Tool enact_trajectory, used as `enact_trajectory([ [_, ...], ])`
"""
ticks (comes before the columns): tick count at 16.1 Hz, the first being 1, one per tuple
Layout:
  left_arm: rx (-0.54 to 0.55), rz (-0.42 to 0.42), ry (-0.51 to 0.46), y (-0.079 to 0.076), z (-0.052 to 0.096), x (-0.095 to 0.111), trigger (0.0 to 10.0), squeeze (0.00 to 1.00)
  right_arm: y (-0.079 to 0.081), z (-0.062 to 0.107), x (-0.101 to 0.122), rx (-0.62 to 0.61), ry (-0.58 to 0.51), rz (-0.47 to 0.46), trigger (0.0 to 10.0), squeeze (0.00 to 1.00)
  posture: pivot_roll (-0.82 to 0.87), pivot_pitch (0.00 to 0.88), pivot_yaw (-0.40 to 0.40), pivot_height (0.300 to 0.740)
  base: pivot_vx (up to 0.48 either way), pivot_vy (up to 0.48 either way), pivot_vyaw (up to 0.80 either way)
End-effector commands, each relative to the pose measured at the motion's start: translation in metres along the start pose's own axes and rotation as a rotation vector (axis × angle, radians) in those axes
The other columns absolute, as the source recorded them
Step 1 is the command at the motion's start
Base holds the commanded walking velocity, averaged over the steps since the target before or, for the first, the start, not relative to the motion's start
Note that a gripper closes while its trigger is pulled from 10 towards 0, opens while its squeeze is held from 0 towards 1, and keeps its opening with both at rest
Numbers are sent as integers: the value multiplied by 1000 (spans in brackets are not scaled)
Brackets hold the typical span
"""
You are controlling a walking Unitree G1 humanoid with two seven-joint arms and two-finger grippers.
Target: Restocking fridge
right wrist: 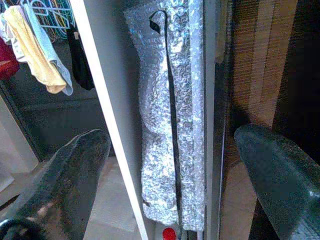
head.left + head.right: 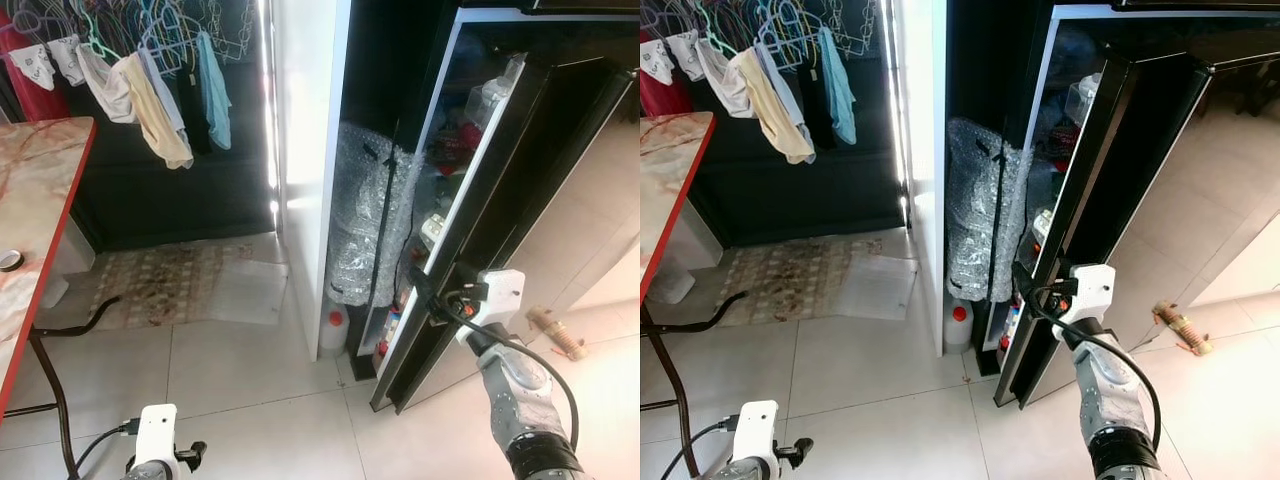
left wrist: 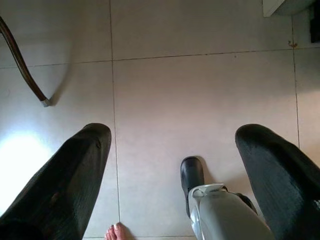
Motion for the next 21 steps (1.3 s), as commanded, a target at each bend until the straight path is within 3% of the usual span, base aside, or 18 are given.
enact_trajectory([
  [1,4,4,16,0,1,-8,10000,0,3,-3,6,14,-11,4,10000,0,-177,22,-40,740,0,0,0],
  [8,4,0,10,0,1,-6,10000,0,13,-22,10,32,2,9,10000,0,-165,8,-35,740,0,0,0],
  [16,9,-5,8,1,1,-4,10000,0,29,-35,11,80,10,12,10000,0,-153,0,-32,740,0,0,0],
  [21,10,-4,6,2,1,-4,10000,0,32,-41,15,84,4,6,10000,0,-153,0,-31,740,0,0,0],
])
Point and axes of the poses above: a point about 5 cm out from each wrist's last joint towards the gripper, its own z axis pointing back from the gripper into the wrist, its own x axis along the axis of the wrist's last joint, y = z × x, the point moved 6 cm from there along -z, pointing out of the wrist towards the gripper, and after that the axes turned 1 degree about -z, right-handed, at the moved point
